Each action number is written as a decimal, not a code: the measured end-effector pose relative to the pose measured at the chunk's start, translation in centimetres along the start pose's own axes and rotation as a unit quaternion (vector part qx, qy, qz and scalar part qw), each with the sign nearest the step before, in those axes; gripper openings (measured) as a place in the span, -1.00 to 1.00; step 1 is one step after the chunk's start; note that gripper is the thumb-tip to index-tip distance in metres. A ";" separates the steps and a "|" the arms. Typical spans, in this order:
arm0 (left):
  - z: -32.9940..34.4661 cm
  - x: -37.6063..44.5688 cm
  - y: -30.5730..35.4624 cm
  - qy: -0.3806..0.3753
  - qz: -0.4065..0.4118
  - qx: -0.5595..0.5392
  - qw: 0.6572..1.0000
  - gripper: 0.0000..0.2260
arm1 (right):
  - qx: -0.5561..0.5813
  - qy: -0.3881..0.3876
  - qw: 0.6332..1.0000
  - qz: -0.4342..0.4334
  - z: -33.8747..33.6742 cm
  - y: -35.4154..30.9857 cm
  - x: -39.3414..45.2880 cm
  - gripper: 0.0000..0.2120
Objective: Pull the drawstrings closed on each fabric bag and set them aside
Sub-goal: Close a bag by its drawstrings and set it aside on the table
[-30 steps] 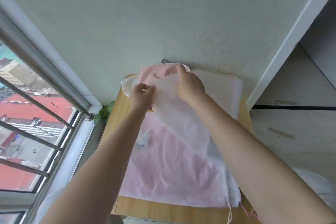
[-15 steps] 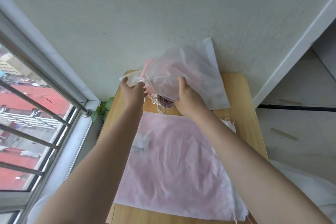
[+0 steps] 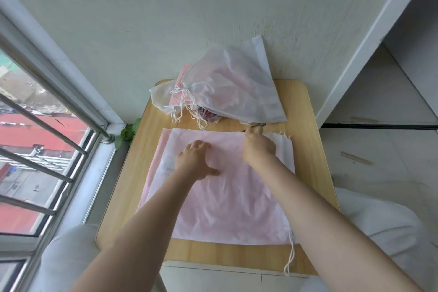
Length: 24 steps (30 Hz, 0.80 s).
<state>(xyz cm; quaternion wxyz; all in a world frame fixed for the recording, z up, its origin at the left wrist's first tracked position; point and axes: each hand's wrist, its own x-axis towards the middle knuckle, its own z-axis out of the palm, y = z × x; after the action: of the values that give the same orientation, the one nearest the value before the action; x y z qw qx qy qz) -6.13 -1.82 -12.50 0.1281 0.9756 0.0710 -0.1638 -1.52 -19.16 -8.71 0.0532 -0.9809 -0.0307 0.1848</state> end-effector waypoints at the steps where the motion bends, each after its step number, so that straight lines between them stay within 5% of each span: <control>1: 0.1 -0.2 -0.1 0.000 -0.003 0.005 1.000 -0.14 | -0.002 0.006 1.000 0.002 0.2 0.3 -0.1 -0.29; 6: -0.3 -1.3 0.6 0.032 -0.001 -0.032 0.999 -0.32 | 0.026 0.105 0.994 -0.017 0.3 1.0 -0.5 -0.48; 10: -2.1 -1.4 2.4 0.173 0.092 -0.032 0.980 -0.51 | 0.087 0.140 0.967 -0.193 0.0 1.4 -0.6 -0.80; 14: -4.6 0.1 5.4 0.126 0.152 0.057 0.979 -0.75 | 0.121 0.123 0.953 -0.247 -0.3 1.5 -0.2 -0.81; 17: -5.1 1.1 6.7 0.095 0.118 0.052 0.987 -0.79 | 0.148 0.184 0.953 -0.190 -0.6 2.4 -0.6 -0.75; 19: -5.2 1.3 6.9 0.102 0.086 0.037 0.990 -0.79 | 0.180 0.199 0.961 -0.066 -1.0 3.7 -0.7 -0.56; 21: -5.3 1.2 7.0 0.101 0.070 0.037 0.992 -0.79 | 0.250 0.109 0.961 0.042 -1.2 4.9 -0.4 -0.61; 23: -5.3 1.0 6.9 0.091 0.057 0.031 0.994 -0.78 | 0.270 -0.013 0.960 0.077 -1.2 5.4 -0.2 -0.91; 24: -5.3 0.8 6.7 0.083 0.051 0.024 0.995 -0.78 | 0.262 -0.043 0.961 0.080 -1.0 5.5 -0.1 -0.90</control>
<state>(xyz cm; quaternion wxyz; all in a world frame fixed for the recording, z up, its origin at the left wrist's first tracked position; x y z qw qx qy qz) -2.61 -6.73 -6.40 0.1064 0.9909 0.0280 -0.0773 -0.97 -24.74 -8.35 0.2924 -0.9227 0.0952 0.2325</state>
